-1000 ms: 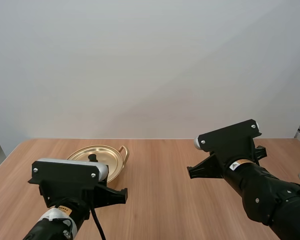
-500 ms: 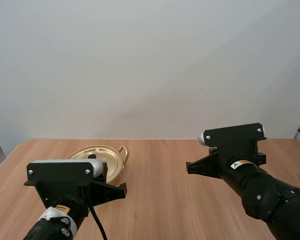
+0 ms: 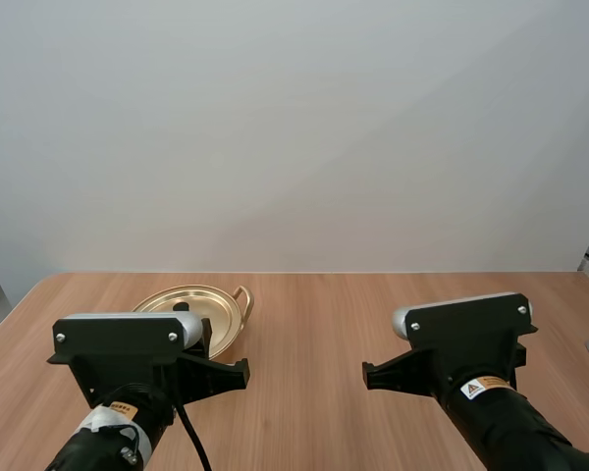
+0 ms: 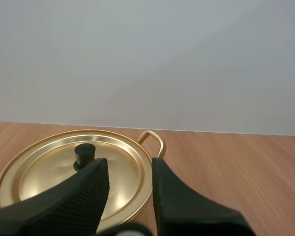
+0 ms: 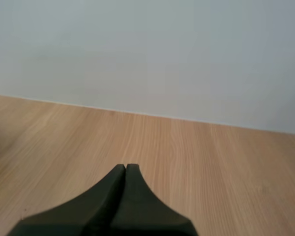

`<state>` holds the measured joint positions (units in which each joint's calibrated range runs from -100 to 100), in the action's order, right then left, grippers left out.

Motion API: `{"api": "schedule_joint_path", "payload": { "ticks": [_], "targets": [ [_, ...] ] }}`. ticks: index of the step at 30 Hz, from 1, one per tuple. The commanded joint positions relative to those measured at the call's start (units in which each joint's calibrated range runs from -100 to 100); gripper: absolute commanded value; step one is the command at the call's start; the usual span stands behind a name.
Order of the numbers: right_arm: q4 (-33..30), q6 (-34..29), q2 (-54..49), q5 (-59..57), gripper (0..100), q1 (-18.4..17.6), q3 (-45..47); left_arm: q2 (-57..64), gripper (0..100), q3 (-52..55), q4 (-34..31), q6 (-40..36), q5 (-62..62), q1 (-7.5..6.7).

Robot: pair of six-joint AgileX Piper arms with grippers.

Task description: Open the pot, put the car inside, and close it

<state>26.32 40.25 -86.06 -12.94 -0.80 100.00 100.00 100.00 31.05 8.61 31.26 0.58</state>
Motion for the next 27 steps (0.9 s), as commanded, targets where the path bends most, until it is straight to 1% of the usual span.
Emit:
{"api": "schedule_joint_path", "payload": {
  "ticks": [1,3,4,5,6,8,9,11,12,16,19,23,27],
  "targets": [
    [-0.6,0.0,-13.9,-2.9,0,0.0,0.0,0.0,49,0.0,2.0,0.0,0.0,0.04],
    [-1.1,-0.3,-13.9,-3.2,0,0.0,0.0,0.0,49,0.0,2.1,0.1,0.0,0.04],
    [-2.2,-1.6,-13.9,-4.9,0,0.0,0.0,0.0,48,0.0,1.6,0.5,0.0,0.04],
    [-4.2,-4.1,-13.9,-7.4,0,0.0,0.0,0.0,44,0.0,1.3,0.6,0.0,0.04],
    [-6.9,-7.3,-13.9,-9.6,0,0.0,0.0,0.0,37,0.0,0.5,1.0,0.0,0.04],
    [-13.0,-14.3,-13.9,-11.7,0,0.0,0.0,0.0,16,0.0,-2.6,1.1,0.7,0.04],
    [-16.9,-18.1,-13.9,-12.9,0,0.0,0.0,0.0,1,0.0,-4.3,1.1,1.8,0.04],
    [-22.4,-24.2,-13.9,-16.0,0,0.0,0.0,0.0,0,0.0,-4.8,0.7,2.5,0.04],
    [-24.0,-25.5,-13.9,-17.8,0,0.0,0.0,0.0,0,0.0,-4.8,0.6,2.5,0.04],
    [-26.3,-25.1,-13.9,-18.2,0,0.0,0.0,0.0,0,0.0,-5.1,-0.3,2.6,0.04],
    [-26.3,-23.5,-13.9,-18.2,0,0.0,0.0,0.0,0,0.0,-5.5,-0.3,2.6,0.04],
    [-26.3,-23.5,-13.9,-18.6,0,0.0,0.0,0.0,0,0.0,-5.5,-0.2,2.4,0.04],
    [-26.3,-23.5,-13.9,-18.6,0,0.0,0.0,0.0,0,0.0,-6.7,0.4,-0.4,0.04]
  ]
}}
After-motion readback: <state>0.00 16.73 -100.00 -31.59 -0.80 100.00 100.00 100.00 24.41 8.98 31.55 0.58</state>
